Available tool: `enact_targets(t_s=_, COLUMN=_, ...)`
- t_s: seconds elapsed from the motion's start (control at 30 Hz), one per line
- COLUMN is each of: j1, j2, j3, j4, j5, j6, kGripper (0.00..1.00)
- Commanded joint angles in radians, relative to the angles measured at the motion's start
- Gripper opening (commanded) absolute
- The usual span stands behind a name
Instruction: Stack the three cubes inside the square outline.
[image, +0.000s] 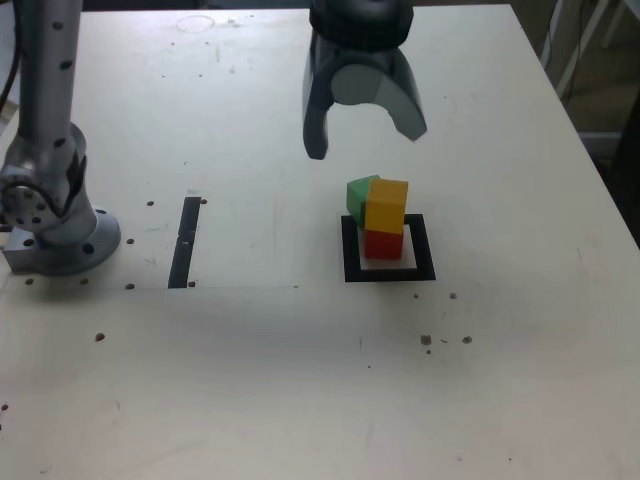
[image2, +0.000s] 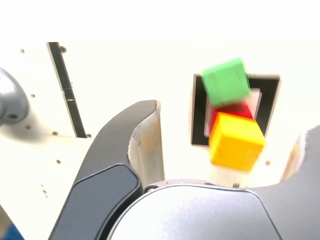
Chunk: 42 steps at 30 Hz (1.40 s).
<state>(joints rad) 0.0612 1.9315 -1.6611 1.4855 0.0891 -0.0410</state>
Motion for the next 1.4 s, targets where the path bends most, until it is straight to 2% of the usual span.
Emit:
enact_targets(t_s=0.0, j1=0.024, j2=-0.008, j3=0.026, j4=0.003, j5=0.000, j6=-0.037, kGripper=0.99)
enact_targets(t_s=0.13, j1=0.052, j2=-0.011, j3=0.103, j4=-0.038, j5=-0.015, j6=-0.124, kGripper=0.99)
enact_targets(t_s=0.37, j1=0.055, j2=-0.011, j3=0.209, j4=-0.203, j5=-0.058, j6=-0.216, kGripper=0.99)
enact_targets(t_s=0.73, j1=0.058, j2=0.028, j3=0.213, j4=-0.231, j5=-0.064, j6=-0.268, kGripper=0.96)
enact_targets(t_s=1.0, j1=0.069, j2=0.083, j3=0.223, j4=-0.259, j5=-0.096, j6=-0.273, kGripper=0.93)
enact_targets(t_s=1.37, j1=0.094, j2=0.114, j3=0.229, j4=-0.297, j5=-0.099, j6=-0.273, kGripper=0.89)
